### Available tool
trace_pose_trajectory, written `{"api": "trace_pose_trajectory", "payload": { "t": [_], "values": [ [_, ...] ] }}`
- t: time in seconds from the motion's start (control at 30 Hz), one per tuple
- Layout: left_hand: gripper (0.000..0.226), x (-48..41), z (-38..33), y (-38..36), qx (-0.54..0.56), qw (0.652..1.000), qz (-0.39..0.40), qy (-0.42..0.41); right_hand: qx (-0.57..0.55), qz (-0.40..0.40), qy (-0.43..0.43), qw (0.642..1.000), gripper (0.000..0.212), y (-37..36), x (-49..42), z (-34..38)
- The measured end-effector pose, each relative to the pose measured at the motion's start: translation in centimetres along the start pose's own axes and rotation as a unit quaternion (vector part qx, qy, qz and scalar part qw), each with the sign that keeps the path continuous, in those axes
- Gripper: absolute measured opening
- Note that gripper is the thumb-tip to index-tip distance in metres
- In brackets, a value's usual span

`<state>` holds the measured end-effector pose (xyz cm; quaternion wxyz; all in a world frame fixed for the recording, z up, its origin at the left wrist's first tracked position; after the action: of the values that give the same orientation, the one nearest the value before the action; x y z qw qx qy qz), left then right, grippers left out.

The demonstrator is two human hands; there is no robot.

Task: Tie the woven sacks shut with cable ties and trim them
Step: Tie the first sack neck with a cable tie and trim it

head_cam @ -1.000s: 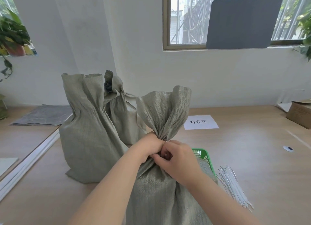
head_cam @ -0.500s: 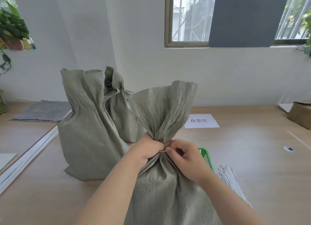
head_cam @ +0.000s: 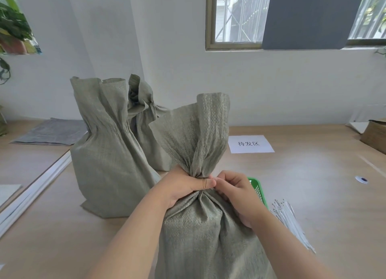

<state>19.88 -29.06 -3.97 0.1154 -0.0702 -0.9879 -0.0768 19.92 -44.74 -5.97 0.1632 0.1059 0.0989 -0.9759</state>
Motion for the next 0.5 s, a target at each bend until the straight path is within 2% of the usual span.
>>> {"api": "trace_pose_trajectory", "payload": {
  "t": [0.1, 0.2, 0.3, 0.4, 0.5],
  "values": [
    [0.018, -0.27, 0.12, 0.1, 0.003, 1.0, 0.006, -0.011, -0.056, -0.005, -0.014, 0.998, 0.028, 0.21, -0.12, -0.15],
    [0.013, -0.41, 0.17, -0.02, -0.007, 0.999, 0.031, -0.024, -0.111, 0.001, -0.025, 0.994, 0.014, 0.41, -0.16, -0.34],
    [0.01, -0.46, 0.2, 0.11, 0.006, 0.999, 0.03, -0.031, -0.124, 0.003, -0.03, 0.992, 0.015, 0.57, -0.09, -0.53],
    [0.017, -0.76, 0.36, 0.17, 0.01, 0.999, 0.035, -0.037, -0.129, 0.005, -0.032, 0.991, 0.014, 0.64, -0.1, -0.81],
    [0.008, -1.0, 0.51, 0.28, 0.01, 0.999, 0.014, -0.031, -0.119, 0.01, -0.034, 0.992, 0.012, 0.84, -0.08, -0.97]
  ]
}}
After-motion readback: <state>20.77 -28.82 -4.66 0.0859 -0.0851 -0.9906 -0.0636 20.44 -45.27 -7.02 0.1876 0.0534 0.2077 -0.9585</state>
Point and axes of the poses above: each hand's wrist, its own x-axis away from the middle knuckle, its own y-axis out of the back of the hand, z = x × y, the point moved 4 cm from there along -x, towards the middle knuckle, and after that the axes turned 9 degrees about y, right-handed, at the moved point
